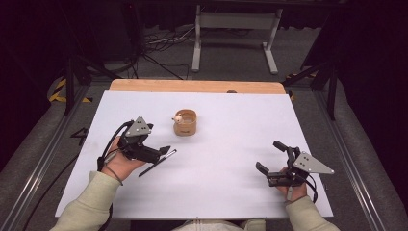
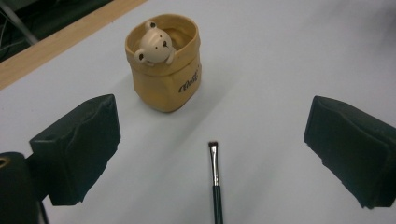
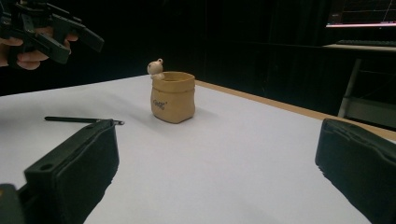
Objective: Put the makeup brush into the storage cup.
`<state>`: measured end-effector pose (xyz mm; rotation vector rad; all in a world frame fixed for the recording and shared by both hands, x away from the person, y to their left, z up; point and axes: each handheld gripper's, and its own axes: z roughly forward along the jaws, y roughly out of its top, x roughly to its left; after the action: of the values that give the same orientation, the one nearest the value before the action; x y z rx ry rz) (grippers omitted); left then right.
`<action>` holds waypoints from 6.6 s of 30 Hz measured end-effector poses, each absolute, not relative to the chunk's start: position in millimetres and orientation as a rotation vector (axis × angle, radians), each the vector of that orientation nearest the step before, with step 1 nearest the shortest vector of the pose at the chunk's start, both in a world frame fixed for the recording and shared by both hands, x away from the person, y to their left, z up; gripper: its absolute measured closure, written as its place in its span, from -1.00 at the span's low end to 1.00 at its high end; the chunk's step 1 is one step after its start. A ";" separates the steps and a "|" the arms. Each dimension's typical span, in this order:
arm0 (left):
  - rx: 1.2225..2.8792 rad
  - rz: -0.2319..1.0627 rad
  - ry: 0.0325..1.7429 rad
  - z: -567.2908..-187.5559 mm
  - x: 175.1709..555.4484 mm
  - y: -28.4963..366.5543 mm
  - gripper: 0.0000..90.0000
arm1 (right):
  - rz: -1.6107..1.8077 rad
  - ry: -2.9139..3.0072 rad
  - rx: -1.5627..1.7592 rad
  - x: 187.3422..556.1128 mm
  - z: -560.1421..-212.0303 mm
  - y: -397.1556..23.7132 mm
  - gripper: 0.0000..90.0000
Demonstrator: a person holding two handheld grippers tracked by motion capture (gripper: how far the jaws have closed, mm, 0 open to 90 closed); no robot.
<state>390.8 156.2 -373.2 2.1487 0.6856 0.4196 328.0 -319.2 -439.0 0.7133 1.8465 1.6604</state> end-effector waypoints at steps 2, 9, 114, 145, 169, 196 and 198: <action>2.187 0.418 0.690 -371.8 393.0 153.8 -0.91 | 1.660 1.853 0.707 328.1 -439.1 -318.7 -1.00; 2.302 0.393 0.705 -365.8 399.5 146.4 -0.91 | 1.667 1.853 0.710 328.3 -439.2 -318.6 -1.00; 2.870 0.040 0.798 -419.5 432.4 113.5 -0.15 | 1.730 1.927 0.753 333.0 -442.1 -318.1 -0.94; 2.908 0.026 0.875 -423.0 431.8 110.6 0.78 | 1.700 1.943 0.753 333.1 -442.5 -317.3 -0.92; 2.875 0.051 0.845 -412.3 429.4 109.6 0.84 | 1.686 1.951 0.758 333.8 -443.0 -317.0 -0.93; 2.493 0.116 0.781 -373.9 421.9 133.4 0.84 | 1.690 1.953 0.772 334.5 -443.7 -316.5 -0.96; 2.457 0.122 0.768 -370.8 421.0 135.8 0.84 | 1.692 1.952 0.772 334.6 -443.7 -316.6 -0.96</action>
<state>421.0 135.8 -370.8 2.4572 0.7678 0.1224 334.6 -316.6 -443.7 0.7721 1.9525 1.6925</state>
